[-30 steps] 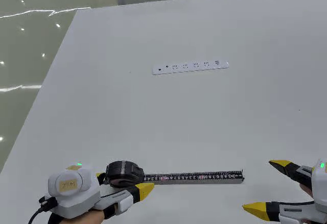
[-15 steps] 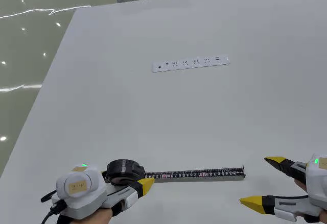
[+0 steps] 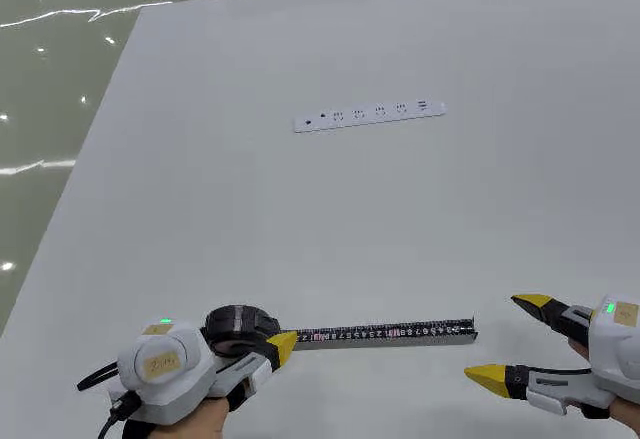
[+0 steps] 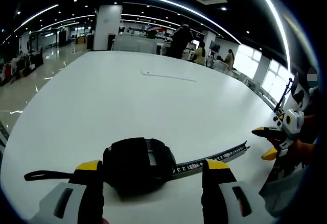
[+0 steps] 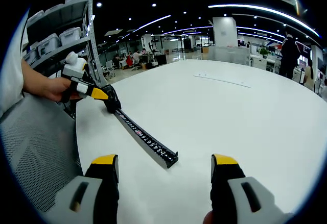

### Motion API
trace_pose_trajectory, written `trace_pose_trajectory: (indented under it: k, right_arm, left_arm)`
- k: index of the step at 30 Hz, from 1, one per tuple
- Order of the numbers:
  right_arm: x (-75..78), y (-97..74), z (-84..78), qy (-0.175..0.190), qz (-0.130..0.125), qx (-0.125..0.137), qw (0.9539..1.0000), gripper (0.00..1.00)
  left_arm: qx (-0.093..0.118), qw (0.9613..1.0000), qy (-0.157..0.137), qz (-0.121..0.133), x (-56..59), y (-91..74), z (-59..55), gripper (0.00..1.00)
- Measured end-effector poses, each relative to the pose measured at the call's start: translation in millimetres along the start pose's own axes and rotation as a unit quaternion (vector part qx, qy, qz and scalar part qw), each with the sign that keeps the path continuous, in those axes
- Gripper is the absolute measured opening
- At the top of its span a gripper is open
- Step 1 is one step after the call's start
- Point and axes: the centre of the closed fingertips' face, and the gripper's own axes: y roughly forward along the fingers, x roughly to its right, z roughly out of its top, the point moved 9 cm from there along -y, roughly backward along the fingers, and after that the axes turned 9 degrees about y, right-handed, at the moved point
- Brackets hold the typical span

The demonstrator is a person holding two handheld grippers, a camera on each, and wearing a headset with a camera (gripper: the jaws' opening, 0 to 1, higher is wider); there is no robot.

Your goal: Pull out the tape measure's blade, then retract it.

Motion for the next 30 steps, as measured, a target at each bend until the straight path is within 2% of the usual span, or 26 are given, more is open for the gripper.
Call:
trace_pose_trajectory:
  k: [4,6,11,13,16,30]
  right_arm:
    - [1.8,4.0,-1.5,-0.007,0.004,-0.003,1.0000,0.70]
    - [2.7,5.5,-2.4,-0.008,0.008,-0.002,0.9999,0.69]
    - [5.0,9.7,-3.7,-0.012,0.012,-0.007,0.9998,0.66]
    - [5.6,10.5,-3.6,-0.013,0.012,-0.007,0.9998,0.64]
    - [7.4,12.2,-3.7,-0.012,0.012,-0.007,0.9998,0.63]
    - [12.4,15.7,-2.0,-0.025,0.015,-0.010,0.9995,0.59]
  left_arm:
    - [0.003,0.9999,0.006,0.015,0.9,1.8,-1.4,0.74]
    - [0.009,0.9997,-0.004,0.023,0.2,2.5,-1.0,0.73]
    - [0.007,0.9995,0.002,0.032,-1.2,4.2,-2.1,0.70]
    - [0.009,0.9992,-0.009,0.037,-4.9,5.1,-3.3,0.67]
    - [0.006,0.9992,-0.004,0.040,-2.7,6.3,-3.6,0.66]
    - [-0.007,0.9980,-0.008,0.062,-5.8,9.5,-4.5,0.60]
